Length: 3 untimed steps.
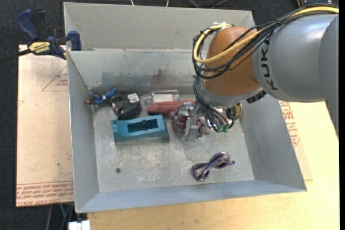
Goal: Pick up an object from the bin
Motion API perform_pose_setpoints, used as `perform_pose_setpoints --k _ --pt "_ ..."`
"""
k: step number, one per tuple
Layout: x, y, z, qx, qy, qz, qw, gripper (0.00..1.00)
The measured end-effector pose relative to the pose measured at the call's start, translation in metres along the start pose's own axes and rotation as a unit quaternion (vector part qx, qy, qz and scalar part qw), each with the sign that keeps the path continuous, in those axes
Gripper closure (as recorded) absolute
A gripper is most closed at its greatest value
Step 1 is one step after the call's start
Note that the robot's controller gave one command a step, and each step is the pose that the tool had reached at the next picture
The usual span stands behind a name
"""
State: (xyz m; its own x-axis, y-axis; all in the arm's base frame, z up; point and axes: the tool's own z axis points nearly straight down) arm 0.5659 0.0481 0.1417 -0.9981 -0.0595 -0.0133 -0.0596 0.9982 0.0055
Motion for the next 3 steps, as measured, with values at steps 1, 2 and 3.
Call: perform_pose_setpoints --k 1,2,3 --pt "-0.066 0.024 -0.027 -0.001 -0.0043 0.024 0.9997 1.0" --pt "-0.003 0.0 -0.008 0.001 0.007 0.021 0.9998 1.0" --pt "-0.042 0.024 -0.027 -0.001 -0.0053 -0.059 0.9983 1.0"
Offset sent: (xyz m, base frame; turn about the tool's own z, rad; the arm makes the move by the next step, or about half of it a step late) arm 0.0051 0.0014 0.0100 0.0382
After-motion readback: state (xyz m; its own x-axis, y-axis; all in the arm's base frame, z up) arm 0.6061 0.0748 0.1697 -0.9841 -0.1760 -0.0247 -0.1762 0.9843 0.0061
